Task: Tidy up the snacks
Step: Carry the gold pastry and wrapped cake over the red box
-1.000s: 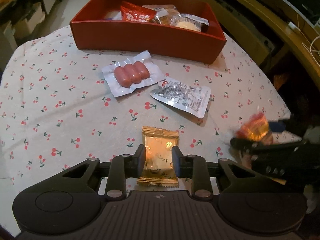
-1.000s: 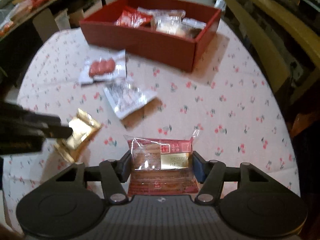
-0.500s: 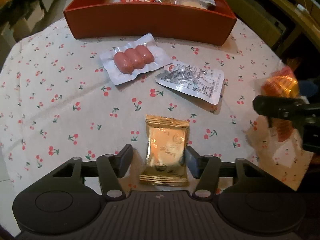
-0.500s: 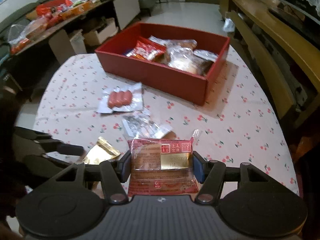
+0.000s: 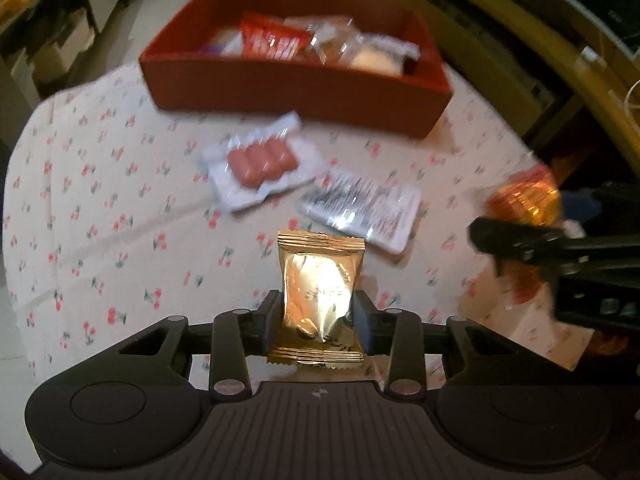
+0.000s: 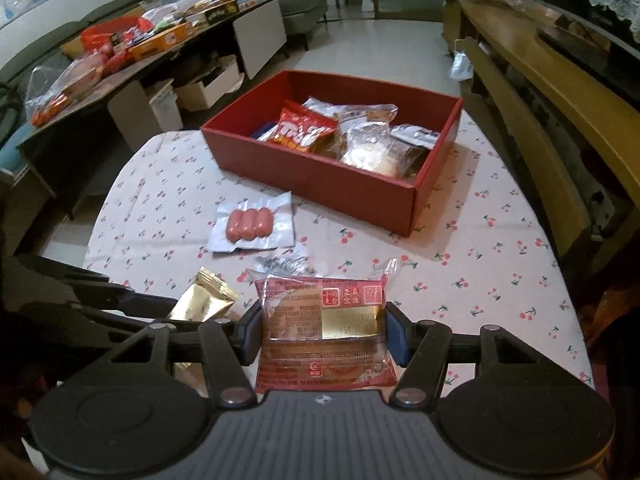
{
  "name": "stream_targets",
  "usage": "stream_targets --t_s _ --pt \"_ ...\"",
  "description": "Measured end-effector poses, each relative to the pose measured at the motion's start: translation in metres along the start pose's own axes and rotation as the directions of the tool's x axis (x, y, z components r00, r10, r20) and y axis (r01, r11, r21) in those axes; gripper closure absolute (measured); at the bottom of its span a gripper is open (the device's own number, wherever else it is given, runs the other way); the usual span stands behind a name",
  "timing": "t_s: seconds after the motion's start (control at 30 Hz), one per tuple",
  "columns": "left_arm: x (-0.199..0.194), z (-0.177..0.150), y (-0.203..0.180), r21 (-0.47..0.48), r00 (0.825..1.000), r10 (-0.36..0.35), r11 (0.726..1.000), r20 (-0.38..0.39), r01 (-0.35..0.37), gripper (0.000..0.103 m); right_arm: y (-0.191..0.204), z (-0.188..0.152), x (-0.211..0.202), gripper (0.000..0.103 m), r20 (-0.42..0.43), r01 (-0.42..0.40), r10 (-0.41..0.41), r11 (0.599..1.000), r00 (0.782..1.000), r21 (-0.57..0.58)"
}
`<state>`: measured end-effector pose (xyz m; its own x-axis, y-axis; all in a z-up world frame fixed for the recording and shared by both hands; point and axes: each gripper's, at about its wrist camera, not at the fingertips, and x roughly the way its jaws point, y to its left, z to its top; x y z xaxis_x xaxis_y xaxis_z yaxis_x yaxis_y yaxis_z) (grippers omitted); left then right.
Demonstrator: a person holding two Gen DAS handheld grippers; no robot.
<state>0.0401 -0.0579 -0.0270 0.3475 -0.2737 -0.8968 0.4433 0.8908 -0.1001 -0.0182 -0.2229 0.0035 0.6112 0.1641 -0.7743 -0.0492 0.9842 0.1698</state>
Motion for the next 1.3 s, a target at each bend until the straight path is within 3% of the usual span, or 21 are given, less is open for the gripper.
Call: stream_targets --t_s 0.43,0.9,1.3 --pt "-0.011 0.046 -0.001 0.006 0.991 -0.049 0.999 0.126 0.049 0.058 0.002 0.035 0.005 0.018 0.072 0.08 -0.082 0.996 0.994 0.037" --pt "-0.017 0.096 0.0 0.011 0.976 -0.001 1.0 0.219 -0.002 0.058 -0.009 0.082 0.009 0.018 0.156 0.107 -0.116 0.992 0.981 0.067" --pt "-0.006 0.137 0.012 -0.012 0.967 0.032 0.999 0.254 -0.03 0.059 -0.02 0.122 0.036 0.018 0.175 0.092 -0.107 0.991 0.979 0.094"
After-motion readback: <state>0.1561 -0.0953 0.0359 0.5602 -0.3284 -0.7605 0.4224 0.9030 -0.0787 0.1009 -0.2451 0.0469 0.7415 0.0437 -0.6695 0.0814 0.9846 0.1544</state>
